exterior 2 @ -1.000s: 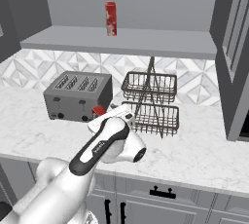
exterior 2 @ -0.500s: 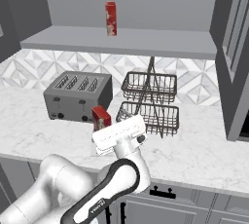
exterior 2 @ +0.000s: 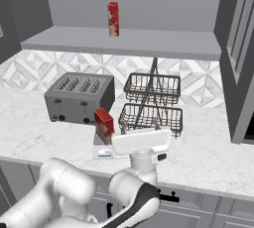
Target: Pick the cereal and place it on the digital scale for weighing, and close the cabinet.
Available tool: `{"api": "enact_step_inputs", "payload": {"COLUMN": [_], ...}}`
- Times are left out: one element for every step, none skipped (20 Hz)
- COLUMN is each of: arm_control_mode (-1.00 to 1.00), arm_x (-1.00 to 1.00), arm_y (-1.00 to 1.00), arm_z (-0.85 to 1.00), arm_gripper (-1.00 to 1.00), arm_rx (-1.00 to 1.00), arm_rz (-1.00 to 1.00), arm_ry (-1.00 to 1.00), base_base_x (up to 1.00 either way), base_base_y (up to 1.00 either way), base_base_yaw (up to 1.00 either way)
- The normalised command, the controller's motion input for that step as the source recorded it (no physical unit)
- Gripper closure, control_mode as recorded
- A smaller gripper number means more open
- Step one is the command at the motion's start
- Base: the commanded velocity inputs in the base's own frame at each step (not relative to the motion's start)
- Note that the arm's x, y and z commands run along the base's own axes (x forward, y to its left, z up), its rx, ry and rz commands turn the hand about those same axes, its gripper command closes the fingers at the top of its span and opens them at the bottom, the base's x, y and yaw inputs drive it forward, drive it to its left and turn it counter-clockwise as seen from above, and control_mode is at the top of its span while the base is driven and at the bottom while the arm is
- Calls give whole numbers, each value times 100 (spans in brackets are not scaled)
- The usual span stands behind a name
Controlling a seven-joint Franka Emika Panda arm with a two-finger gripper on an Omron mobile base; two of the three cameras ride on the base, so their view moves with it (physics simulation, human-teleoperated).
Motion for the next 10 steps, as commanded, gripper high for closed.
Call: {"api": "enact_step_inputs", "payload": {"arm_control_mode": [-100, -100, -100, -100, -100, -100, -100, -100, -100, -100], "arm_x": [-21, -19, -22, -22, -24, -12, -14, -5, -9, -16], "arm_y": [-100, -100, -100, -100, -100, -100, -100, -100, -100, -100], "arm_z": [5, 10, 17, 14, 16, 29, 41, 51, 46, 46], "arm_gripper": [-100, -100, -100, -100, -100, -100, -100, -100, -100, -100], "arm_rx": [31, 29, 29, 29, 26, 24, 21, 17, 11, 6], "arm_rz": [4, 3, 4, 4, 3, 1, 0, 0, 0, 0], "arm_ry": [-41, -39, -36, -34, -35, -27, -18, -10, 0, 1], "base_base_x": [0, 0, 0, 0, 0, 0, 0, 0, 0, 0], "base_base_y": [0, 0, 0, 0, 0, 0, 0, 0, 0, 0], "base_base_yaw": [0, 0, 0, 0, 0, 0, 0, 0, 0, 0]}}
